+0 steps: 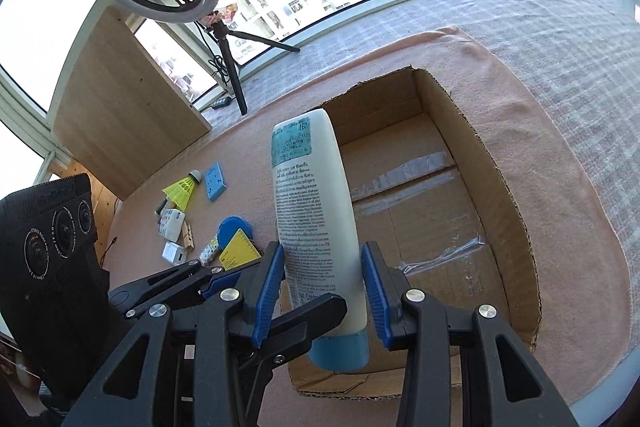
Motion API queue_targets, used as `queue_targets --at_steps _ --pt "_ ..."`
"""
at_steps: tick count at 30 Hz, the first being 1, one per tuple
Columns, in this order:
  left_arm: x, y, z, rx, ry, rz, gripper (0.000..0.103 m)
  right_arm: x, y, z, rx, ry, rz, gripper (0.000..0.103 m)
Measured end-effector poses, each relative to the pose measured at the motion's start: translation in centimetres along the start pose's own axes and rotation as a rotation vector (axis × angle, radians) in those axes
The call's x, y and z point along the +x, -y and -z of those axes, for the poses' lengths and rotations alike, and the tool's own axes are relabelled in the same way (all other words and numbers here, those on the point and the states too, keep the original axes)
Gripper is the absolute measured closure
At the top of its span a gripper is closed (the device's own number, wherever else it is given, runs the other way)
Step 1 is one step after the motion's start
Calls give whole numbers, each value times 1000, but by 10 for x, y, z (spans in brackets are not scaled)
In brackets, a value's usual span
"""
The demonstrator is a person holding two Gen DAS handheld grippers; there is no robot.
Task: Organize objects
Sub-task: 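Lift the lotion tube with the right tool and lower it into the cardboard box, then open the right tool and move it to the small white cap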
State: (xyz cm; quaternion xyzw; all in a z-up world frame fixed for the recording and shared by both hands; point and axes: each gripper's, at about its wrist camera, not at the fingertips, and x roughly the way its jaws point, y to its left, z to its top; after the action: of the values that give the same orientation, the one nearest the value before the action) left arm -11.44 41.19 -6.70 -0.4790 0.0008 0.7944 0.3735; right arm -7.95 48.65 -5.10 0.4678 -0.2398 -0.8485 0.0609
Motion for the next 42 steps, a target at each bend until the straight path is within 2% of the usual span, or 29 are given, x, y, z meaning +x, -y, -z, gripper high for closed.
queue_targets --at_steps 2,4,6,13,21,28,32,36,39,42 --pt "3 1 0 2 -7 -7 54 1 7 1 19 -13 -20 61" --pt "4 -4 -1 -8 -6 -10 49 0 12 2 32 -1 -22 49" --pt "2 -7 1 -11 -1 -20 49 -4 15 1 34 27 3 45" --pt "-14 -29 12 -38 8 -42 49 -7 17 1 42 40 2 44" --pt "-46 -64 36 -99 27 -79 49 -12 1 12 12 74 -4 44" --pt "-97 -116 75 -184 63 -159 49 -24 -20 28 -33 115 -14 42" --pt "-121 -161 107 -290 57 -201 49 -25 -38 40 -85 134 -13 39" --pt "-137 -195 135 -371 55 -243 49 -20 -52 53 -95 127 -61 35" --pt "-145 -208 147 -394 53 -268 49 -12 -64 62 -105 97 -104 35" --pt "-148 -215 154 -399 45 -278 49 2 -80 72 -144 49 -111 35"
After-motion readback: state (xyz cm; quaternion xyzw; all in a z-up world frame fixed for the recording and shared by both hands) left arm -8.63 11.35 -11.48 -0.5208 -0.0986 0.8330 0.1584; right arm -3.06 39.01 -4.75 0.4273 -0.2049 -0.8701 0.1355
